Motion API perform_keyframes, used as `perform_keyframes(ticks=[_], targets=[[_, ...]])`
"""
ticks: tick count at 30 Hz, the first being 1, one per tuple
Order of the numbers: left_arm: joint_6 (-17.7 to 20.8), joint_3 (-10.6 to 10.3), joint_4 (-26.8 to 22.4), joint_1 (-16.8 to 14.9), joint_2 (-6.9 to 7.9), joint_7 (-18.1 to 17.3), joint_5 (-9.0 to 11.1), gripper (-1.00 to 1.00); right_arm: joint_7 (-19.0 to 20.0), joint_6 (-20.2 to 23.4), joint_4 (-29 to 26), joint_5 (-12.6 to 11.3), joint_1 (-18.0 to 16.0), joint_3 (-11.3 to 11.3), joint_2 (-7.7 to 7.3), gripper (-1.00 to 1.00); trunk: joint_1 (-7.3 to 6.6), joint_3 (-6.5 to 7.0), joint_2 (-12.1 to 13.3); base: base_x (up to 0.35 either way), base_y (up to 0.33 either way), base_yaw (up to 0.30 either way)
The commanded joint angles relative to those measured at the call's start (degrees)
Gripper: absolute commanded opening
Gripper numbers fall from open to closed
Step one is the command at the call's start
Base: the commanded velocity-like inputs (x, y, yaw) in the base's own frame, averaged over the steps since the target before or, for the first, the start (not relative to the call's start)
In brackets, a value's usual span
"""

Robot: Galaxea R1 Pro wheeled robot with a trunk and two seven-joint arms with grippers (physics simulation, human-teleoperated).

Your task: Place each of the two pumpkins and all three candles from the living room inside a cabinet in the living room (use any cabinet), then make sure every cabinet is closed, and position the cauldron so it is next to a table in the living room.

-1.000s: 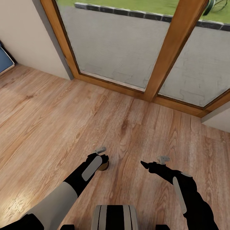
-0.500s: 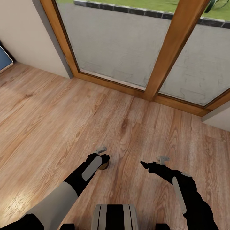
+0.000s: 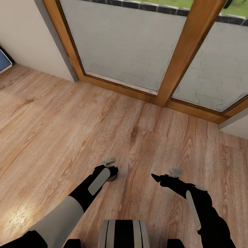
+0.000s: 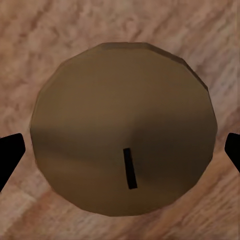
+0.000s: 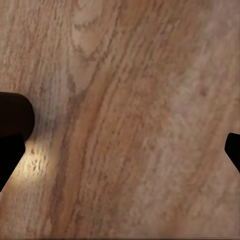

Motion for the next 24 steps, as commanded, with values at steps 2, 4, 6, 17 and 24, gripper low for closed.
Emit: perform_keyframes(ticks=[2,4,6,17,24], targets=[[0.0,0.0,0.0,0.0,0.0,0.0,0.0,1.0,0.0,0.0,0.0,0.0,0.0,0.0,0.0,1.0,0.05,-0.45,0.0,0.0,0.0,0.0],[0.0,0.0,-0.1,0.0,0.0,0.0,0.0,1.0,0.0,0.0,0.1,0.0,0.0,0.0,-0.01,1.0,0.1,-0.89,-0.1,0.0,0.0,0.0],[0.0,0.0,-0.1,0.0,0.0,0.0,-0.1,1.0,0.0,0.0,0.1,0.0,0.0,0.0,0.03,1.0,0.15,-1.34,-0.1,0.0,0.0,0.0],[0.0,0.0,-0.5,0.0,0.09,0.1,0.0,-1.0,-0.1,0.0,0.4,0.0,0.0,1.3,-0.02,1.0,0.18,-1.56,-0.1,0.0,0.0,0.0],[0.8,0.1,-4.8,0.0,0.33,0.7,0.0,-1.0,-0.1,0.0,0.6,0.0,0.0,1.4,-0.02,1.0,0.18,-1.56,-0.1,0.0,0.0,0.0]])
